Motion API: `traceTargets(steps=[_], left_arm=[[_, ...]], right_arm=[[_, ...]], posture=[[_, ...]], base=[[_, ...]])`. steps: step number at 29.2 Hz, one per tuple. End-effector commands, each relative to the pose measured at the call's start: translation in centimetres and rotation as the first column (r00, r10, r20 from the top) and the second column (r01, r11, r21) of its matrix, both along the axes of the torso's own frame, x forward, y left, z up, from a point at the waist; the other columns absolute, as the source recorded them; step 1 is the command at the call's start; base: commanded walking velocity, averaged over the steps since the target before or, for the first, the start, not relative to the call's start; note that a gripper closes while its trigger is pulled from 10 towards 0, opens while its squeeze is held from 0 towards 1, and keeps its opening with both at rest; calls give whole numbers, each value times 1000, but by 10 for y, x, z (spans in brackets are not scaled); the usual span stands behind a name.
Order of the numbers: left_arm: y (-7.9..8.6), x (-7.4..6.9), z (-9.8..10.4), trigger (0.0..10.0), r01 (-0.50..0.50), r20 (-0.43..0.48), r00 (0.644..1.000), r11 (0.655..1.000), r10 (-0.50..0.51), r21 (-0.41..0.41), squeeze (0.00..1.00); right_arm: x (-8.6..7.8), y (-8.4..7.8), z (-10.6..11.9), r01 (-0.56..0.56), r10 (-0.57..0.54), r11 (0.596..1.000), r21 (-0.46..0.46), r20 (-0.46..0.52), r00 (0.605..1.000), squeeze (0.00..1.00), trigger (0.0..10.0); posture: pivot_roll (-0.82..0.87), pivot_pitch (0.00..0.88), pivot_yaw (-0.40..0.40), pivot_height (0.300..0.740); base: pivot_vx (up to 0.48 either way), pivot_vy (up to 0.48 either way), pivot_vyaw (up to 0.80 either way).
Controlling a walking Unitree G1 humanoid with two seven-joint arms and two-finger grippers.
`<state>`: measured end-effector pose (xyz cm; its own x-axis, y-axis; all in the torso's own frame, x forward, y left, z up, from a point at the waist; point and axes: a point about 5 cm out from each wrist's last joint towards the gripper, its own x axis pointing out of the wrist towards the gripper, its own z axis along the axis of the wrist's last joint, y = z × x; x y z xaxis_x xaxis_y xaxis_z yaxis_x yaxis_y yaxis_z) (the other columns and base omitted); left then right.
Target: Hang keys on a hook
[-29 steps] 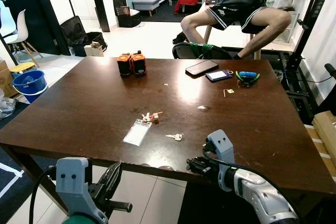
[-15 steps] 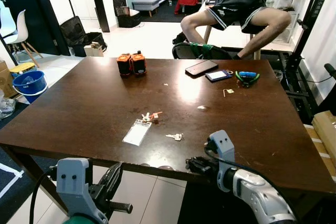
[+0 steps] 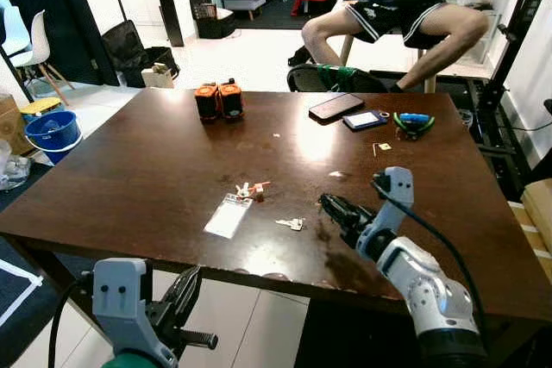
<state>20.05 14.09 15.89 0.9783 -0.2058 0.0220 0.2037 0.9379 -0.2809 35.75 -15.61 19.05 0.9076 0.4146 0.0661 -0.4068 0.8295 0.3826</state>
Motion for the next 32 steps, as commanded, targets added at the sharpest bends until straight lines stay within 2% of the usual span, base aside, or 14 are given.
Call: traceTargets(steps=[1, 7, 10, 11, 13, 15, 16, 18, 20, 21, 25, 29, 30, 32], left_arm=[[2, -2, -2, 10000, 4, -18, 1000, 1000, -4, 4, 0], [4, -1, -2, 10000, -11, -13, 1000, 1000, 11, 8, 0], [11, 2, -1, 10000, -76, -7, 997, 997, 76, 32, 0], [19, 7, 1, 10000, -130, 5, 992, 990, 130, 48, 0], [24, 10, 2, 10000, -166, 14, 986, 984, 166, 57, 0], [36, 18, 4, 10000, -224, 20, 974, 962, 224, 153, 0], [36, 18, 4, 10000, -224, 20, 974, 962, 224, 153, 0], [44, 26, 10, 10000, -253, 49, 968, 940, 248, 231, 0], [47, 29, 15, 10000, -257, 67, 966, 937, 248, 235, 0], [48, 33, 21, 10000, -244, 86, 969, 940, 230, 240, 0], [48, 33, 22, 10000, -240, 89, 970, 941, 225, 240, 0], [46, 35, 20, 10000, -235, 83, 972, 938, 221, 253, 0], [44, 36, 17, 10000, -239, 75, 971, 935, 227, 263, 0], [44, 36, 17, 10000, -239, 75, 971, 935, 227, 263, 0]], right_arm=[[-1, 6, 2, -14, 14, 1000, 23, 4, 1000, 0, 0], [-3, 9, 0, -8, 8, 1000, 13, 7, 1000, 0, 0], [-4, 11, 1, 7, -7, 1000, -7, 30, 1000, 0, 392], [-5, 13, 1, 25, -24, 1000, -10, 39, 999, 0, 10000], [-5, 14, 2, 37, -37, 999, -12, 45, 998, 0, 10000], [-6, 17, 2, 58, -57, 998, -9, 66, 996, 0, 10000], [-6, 17, 2, 58, -57, 998, -9, 66, 996, 0, 10000], [-8, 20, 1, 86, -82, 996, -37, 108, 991, 0, 10000], [-10, 22, 2, 94, -90, 995, -32, 125, 988, 0, 10000], [-14, 30, 6, 75, -65, 996, -52, 171, 983, 0, 10000], [-15, 33, 8, 66, -54, 996, -62, 185, 981, 0, 10000], [-19, 40, 7, 43, -12, 990, -135, 223, 975, 0, 10000], [-23, 46, 4, 26, 18, 983, -179, 244, 970, 0, 10000], [-23, 46, 4, 26, 18, 983, -179, 244, 970, 0, 10000]], posture=[[5, 16, 193, 740], [6, 14, 192, 740], [3, 9, 191, 740], [2, 7, 188, 740], [2, 7, 188, 740], [-4, 0, 168, 740], [-4, 0, 168, 740], [-6, 0, 163, 740], [-12, 0, 160, 740], [-16, 0, 158, 740], [-16, 0, 158, 740], [-37, 0, 147, 740], [-37, 0, 141, 740], [-37, 0, 141, 740]], base=[[0, 0, 0], [0, 0, 0], [0, 0, 0], [0, 0, 0], [0, 0, 0], [0, 0, 0], [0, 0, 0], [0, 0, 0], [0, 0, 0], [0, 0, 0], [0, 0, 0], [0, 0, 0], [0, 0, 0], [0, 0, 0]])
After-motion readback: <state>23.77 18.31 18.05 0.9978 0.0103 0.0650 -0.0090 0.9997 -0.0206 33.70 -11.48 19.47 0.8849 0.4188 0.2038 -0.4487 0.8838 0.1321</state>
